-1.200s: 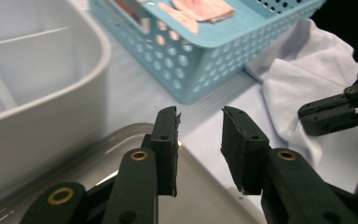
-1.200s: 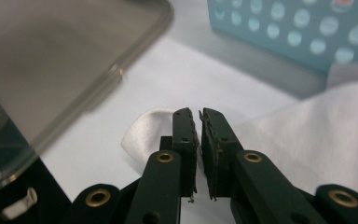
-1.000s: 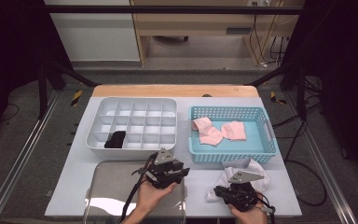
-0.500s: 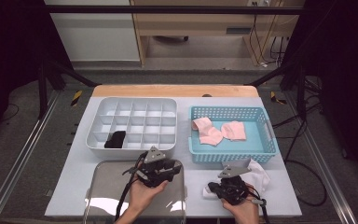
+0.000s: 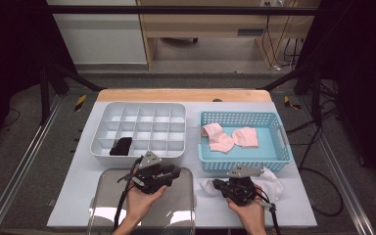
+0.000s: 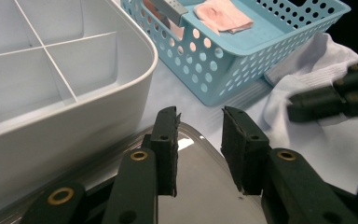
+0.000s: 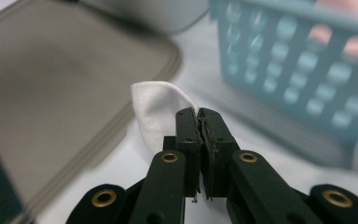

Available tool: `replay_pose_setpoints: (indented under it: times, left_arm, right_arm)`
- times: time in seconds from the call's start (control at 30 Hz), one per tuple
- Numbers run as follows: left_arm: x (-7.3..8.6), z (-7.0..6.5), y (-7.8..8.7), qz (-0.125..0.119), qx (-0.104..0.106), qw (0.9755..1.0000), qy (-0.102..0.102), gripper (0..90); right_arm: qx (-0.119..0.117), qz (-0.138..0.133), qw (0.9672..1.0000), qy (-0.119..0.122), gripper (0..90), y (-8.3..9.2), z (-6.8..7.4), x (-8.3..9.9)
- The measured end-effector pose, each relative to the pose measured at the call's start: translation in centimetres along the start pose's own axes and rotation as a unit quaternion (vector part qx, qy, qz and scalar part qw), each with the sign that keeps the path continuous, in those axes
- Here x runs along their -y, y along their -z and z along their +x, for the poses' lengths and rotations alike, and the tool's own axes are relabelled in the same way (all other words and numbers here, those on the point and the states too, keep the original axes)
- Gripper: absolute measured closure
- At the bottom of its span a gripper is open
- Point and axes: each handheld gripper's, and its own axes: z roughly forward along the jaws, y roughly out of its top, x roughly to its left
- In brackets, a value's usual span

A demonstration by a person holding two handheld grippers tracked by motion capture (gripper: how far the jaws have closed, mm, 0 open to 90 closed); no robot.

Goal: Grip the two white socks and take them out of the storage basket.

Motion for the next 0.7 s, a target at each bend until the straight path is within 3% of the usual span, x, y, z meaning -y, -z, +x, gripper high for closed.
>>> replay_pose_setpoints:
  times: [0.07, 0.17, 0.23, 0.37, 0.5, 0.53, 0.63, 0.67, 0.7]
  left_arm:
    - [0.0, -0.3, -0.3, 0.002, 0.004, 1.0, -0.002, 64.7]
    - [0.0, -0.8, -0.7, 0.006, 0.009, 0.9999, -0.007, 64.1]
    - [0.0, -1.7, -1.4, 0.013, 0.017, 0.9996, -0.016, 63.3]
    - [0.0, -2.7, -2.3, 0.023, 0.025, 0.9992, -0.023, 61.0]
    - [0.1, -3.9, -3.6, 0.034, 0.035, 0.9983, -0.03, 59.4]
    - [0.0, -4.5, -4.2, 0.043, 0.038, 0.9978, -0.032, 58.7]
    - [0.0, -5.0, -4.9, 0.057, 0.038, 0.9969, -0.038, 58.2]
    - [0.1, -5.4, -5.8, 0.073, 0.035, 0.9958, -0.042, 58.2]
    - [0.1, -5.4, -5.8, 0.073, 0.035, 0.9958, -0.042, 58.2]
  right_arm:
    - [-0.013, 0.014, 0.9998, -0.005, 86.2, 0.5, 0.1, 0.9]
    - [-0.013, 0.028, 0.9995, -0.004, 85.3, 0.8, 0.2, 1.9]
    - [-0.018, 0.057, 0.9982, -0.004, 81.0, 0.8, 0.3, 3.1]
    - [-0.024, 0.061, 0.9978, -0.005, 78.9, 1.2, 0.4, 3.6]
    - [-0.025, 0.041, 0.9988, -0.006, 76.4, 1.9, 0.4, 3.4]
    - [-0.019, 0.019, 0.9996, -0.008, 75.5, 2.5, 0.1, 3.1]
    - [-0.011, -0.001, 0.9997, -0.021, 75.0, 3.3, -0.3, 2.8]
    - [0.0, -0.023, 0.9993, -0.029, 75.0, 4.0, -0.9, 2.6]
    - [0.006, -0.032, 0.9988, -0.036, 74.9, 4.4, -1.2, 2.6]
